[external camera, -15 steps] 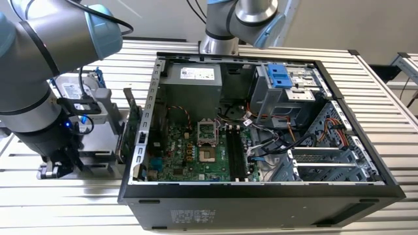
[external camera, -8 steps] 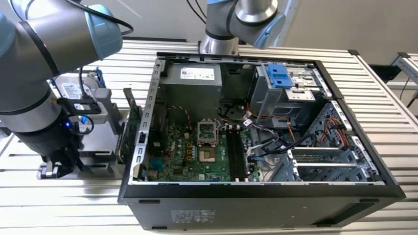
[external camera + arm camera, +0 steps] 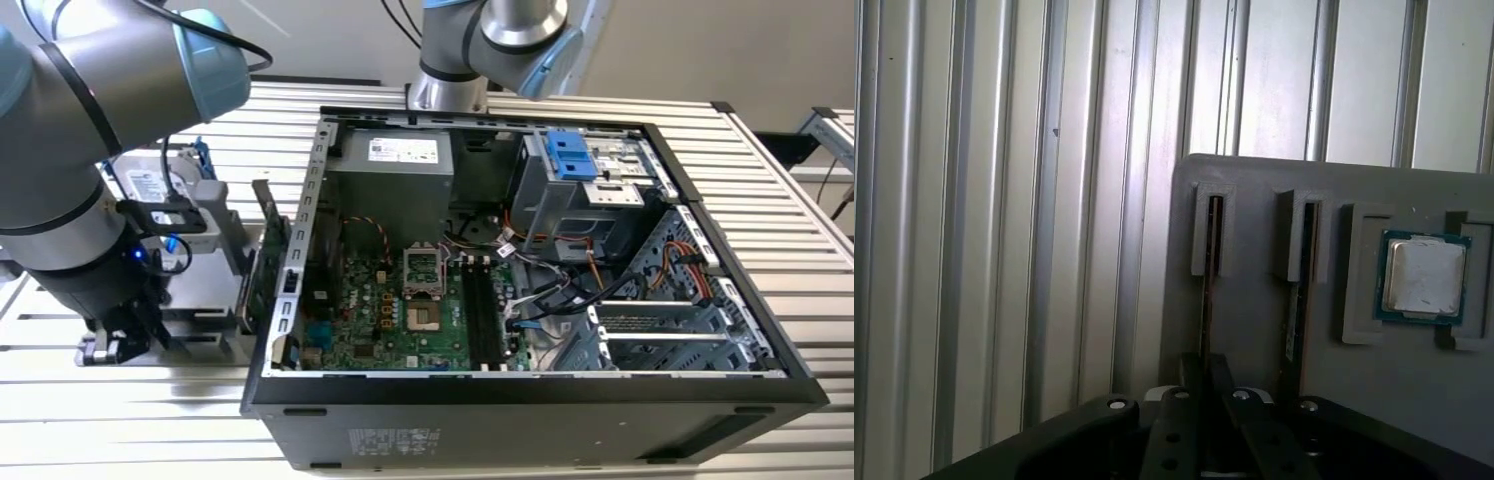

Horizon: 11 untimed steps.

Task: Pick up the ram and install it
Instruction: 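Pick up the ram and move it above insertion slot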

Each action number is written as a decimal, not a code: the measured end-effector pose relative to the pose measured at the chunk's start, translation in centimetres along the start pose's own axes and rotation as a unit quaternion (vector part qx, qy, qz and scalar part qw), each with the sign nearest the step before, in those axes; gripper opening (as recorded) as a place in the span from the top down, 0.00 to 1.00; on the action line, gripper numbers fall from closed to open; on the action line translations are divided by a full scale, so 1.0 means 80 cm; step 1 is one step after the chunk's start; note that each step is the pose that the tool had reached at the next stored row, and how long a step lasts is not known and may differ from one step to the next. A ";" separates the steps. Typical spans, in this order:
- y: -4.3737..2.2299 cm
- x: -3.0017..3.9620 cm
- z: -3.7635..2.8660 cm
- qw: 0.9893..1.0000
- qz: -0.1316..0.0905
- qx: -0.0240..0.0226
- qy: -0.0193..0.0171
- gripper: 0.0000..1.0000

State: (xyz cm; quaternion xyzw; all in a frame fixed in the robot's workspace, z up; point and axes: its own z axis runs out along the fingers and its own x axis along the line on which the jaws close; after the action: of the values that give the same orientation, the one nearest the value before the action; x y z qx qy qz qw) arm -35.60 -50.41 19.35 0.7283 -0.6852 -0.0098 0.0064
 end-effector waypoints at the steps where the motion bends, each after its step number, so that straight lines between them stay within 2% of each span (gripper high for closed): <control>1: 0.0001 0.0000 -0.0018 1.000 0.000 0.000 0.000 1.00; 11: 0.0005 -0.0001 -0.0222 1.000 0.000 0.000 0.000 1.00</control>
State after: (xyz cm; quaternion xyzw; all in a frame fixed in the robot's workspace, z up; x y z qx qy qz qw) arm -35.60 -50.42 21.13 0.7283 -0.6852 -0.0098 0.0066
